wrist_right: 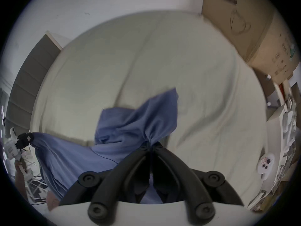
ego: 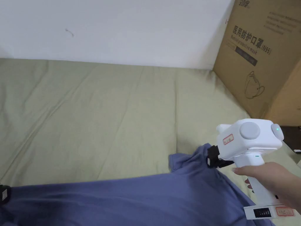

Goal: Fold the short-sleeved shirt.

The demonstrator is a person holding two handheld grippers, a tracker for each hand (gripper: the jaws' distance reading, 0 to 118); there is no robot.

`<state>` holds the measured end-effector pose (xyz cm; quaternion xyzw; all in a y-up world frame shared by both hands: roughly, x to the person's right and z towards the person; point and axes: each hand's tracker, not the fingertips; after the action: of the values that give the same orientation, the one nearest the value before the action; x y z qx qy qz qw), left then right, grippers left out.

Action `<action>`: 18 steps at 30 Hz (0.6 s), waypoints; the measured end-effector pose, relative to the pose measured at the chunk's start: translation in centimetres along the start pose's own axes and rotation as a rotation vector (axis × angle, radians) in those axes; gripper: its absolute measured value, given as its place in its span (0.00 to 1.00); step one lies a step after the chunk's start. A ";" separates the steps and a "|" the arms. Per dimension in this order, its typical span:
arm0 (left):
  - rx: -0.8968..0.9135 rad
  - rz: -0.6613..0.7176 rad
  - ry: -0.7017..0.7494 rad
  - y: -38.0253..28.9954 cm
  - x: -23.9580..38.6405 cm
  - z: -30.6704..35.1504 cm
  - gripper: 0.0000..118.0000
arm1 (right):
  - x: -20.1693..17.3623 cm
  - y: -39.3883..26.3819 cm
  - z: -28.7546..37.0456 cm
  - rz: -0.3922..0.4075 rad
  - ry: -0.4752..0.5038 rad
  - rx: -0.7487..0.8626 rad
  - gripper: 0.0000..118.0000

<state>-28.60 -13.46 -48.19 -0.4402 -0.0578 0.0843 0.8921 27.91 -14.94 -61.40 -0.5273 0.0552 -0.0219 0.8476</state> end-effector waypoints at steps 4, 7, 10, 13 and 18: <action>0.095 0.070 -0.007 1.5 -0.5 1.2 0.02 | 0.9 0.9 3.3 -0.083 -0.034 0.168 0.00; 0.147 0.064 0.005 3.4 -0.2 1.3 0.02 | 1.6 1.9 4.9 -0.138 -0.038 0.255 0.00; 0.256 0.034 0.000 5.3 0.6 2.0 0.02 | 1.1 1.6 8.3 -0.184 -0.021 0.441 0.00; 0.304 -0.016 -0.024 6.1 1.5 2.8 0.02 | 1.1 0.6 10.6 -0.256 0.018 0.537 0.00; 0.191 -0.069 -0.033 3.9 1.9 2.3 0.02 | 1.8 -4.3 11.0 -0.227 0.014 0.465 0.00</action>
<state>-27.49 -8.93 -49.85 -0.3494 -0.0794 0.0657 0.9313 31.11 -7.26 -52.86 -0.3210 -0.0049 -0.1328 0.9377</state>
